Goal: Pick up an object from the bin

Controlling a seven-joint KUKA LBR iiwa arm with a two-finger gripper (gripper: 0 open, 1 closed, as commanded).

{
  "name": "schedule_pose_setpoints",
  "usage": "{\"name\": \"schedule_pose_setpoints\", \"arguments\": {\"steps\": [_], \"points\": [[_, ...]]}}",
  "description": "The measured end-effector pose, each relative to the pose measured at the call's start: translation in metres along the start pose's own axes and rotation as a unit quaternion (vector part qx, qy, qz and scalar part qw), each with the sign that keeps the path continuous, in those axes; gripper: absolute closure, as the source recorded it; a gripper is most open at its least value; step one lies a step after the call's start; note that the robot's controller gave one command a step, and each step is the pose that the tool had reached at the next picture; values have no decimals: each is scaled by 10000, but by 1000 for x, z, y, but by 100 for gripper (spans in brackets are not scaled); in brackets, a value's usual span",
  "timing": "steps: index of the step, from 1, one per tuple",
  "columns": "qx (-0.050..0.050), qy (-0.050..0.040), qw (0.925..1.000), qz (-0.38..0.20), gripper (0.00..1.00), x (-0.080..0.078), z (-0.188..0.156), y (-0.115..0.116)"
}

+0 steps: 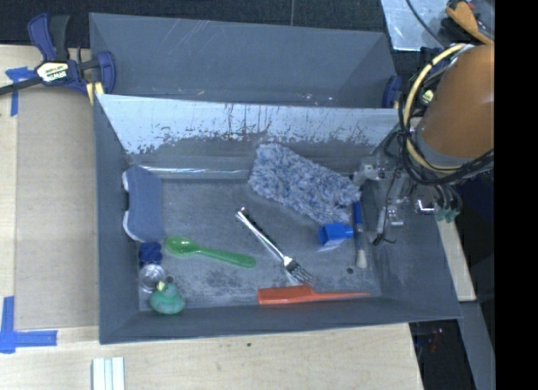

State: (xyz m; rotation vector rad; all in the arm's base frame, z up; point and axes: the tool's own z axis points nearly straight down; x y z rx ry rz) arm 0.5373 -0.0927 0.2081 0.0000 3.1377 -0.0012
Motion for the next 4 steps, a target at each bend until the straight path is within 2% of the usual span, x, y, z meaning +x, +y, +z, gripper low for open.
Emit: {"name": "schedule_pose_setpoints", "arguments": {"steps": [1,2,3,4], "points": [[2,-7,9941,-1081,0,-32,94,-25],[2,-27,9959,-907,0,-51,66,-30],[4,-17,9872,-1593,0,-51,108,-12],[16,-75,9698,-2438,0,-90,136,-43]]}}
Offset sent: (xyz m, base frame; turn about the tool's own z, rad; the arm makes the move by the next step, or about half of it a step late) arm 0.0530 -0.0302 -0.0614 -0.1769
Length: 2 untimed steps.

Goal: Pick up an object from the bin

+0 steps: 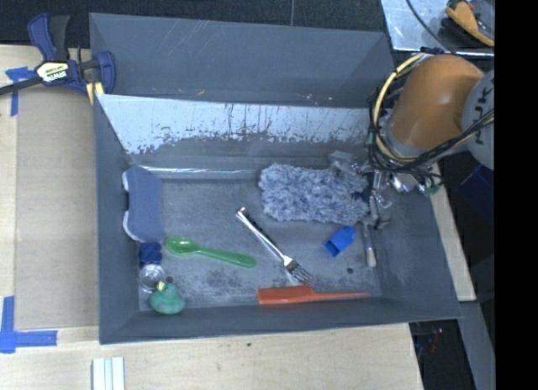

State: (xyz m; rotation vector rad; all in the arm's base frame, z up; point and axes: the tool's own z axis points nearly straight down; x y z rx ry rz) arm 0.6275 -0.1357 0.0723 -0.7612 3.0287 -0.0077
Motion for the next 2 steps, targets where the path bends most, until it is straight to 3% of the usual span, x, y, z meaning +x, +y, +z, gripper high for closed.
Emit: {"name": "schedule_pose_setpoints", "arguments": {"steps": [1,2], "points": [[18,-16,9951,-988,100,15,-3,26],[18,-16,9951,-987,100,15,-3,26]]}}
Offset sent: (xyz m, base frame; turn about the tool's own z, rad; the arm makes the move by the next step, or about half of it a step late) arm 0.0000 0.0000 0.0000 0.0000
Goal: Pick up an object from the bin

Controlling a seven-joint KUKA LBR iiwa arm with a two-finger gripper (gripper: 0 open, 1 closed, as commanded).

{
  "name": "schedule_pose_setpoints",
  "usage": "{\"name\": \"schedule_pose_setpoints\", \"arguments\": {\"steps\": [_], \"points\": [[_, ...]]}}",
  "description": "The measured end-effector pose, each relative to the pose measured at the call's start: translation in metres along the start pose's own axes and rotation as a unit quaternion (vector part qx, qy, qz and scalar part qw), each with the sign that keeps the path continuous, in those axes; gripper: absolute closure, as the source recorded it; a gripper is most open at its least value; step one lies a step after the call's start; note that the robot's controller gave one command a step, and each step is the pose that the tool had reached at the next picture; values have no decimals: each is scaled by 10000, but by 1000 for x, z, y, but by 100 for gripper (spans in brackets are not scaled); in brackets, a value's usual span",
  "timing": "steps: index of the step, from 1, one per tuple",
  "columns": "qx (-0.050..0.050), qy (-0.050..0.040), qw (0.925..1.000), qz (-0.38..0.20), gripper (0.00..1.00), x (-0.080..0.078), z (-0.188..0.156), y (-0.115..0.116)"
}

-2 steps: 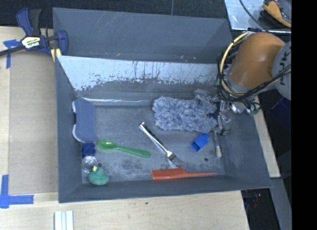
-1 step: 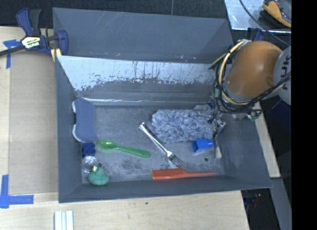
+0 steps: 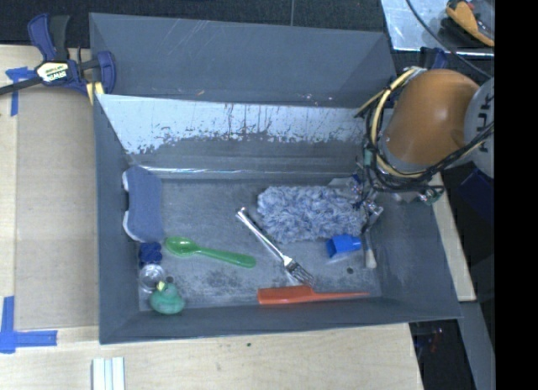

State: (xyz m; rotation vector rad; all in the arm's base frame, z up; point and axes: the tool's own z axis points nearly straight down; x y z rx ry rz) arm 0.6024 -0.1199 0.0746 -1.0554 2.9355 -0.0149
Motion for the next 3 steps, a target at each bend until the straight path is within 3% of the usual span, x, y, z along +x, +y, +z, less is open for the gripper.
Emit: {"name": "schedule_pose_setpoints", "arguments": {"steps": [2,3], "points": [[10,-10,10000,5,100,0,-14,0],[0,-4,10000,14,100,0,-39,0]]}}
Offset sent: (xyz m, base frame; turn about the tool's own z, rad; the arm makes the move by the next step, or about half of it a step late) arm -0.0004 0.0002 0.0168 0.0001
